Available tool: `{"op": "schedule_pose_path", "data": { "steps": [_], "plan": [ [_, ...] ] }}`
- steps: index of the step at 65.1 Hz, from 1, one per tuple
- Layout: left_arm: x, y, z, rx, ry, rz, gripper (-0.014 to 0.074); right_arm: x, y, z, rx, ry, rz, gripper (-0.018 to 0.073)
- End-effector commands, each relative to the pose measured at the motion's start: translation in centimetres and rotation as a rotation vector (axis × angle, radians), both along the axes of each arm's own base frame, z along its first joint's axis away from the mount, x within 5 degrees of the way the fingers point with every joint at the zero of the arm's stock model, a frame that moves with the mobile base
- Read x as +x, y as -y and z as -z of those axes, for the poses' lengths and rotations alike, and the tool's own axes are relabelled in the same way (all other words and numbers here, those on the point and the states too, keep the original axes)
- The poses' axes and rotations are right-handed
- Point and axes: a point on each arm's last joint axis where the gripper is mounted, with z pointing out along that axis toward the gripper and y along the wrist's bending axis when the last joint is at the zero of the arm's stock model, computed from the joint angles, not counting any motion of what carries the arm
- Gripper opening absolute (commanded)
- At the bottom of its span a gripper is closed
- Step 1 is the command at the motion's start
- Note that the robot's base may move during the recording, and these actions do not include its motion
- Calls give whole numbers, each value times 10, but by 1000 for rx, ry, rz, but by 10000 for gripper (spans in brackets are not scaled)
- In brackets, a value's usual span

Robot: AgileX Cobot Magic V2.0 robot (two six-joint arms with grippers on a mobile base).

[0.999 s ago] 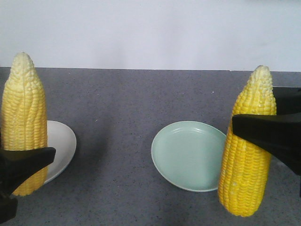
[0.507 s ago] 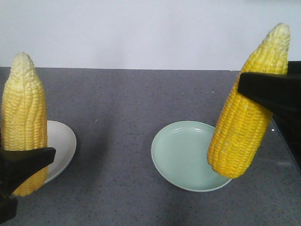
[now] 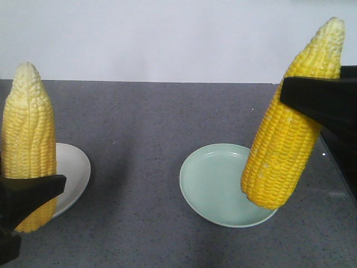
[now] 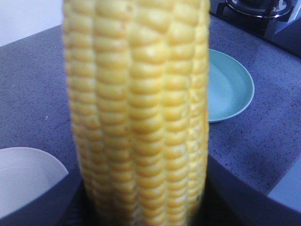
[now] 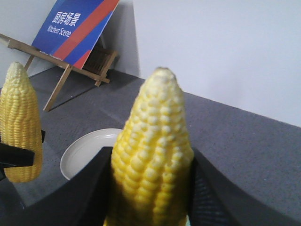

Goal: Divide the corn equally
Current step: 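Tilt and lower the right gripper's corn cob onto the pale green plate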

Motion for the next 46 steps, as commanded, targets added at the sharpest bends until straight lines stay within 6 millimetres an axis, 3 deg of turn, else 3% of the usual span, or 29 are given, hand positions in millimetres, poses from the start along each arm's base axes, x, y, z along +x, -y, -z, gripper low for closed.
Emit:
{"op": "schedule_pose_path", "data": {
  "steps": [1, 17, 46],
  "plan": [
    [1, 1, -13, -64, 65, -15, 278, 12, 0, -17, 48, -30, 52, 229],
    [1, 1, -13, -63, 64, -14, 271, 62, -1, -11, -116, -295, 183, 233],
    [1, 1, -13, -63, 64, -14, 271, 150, -23, 32, -259, -601, 182, 242]
  ]
}}
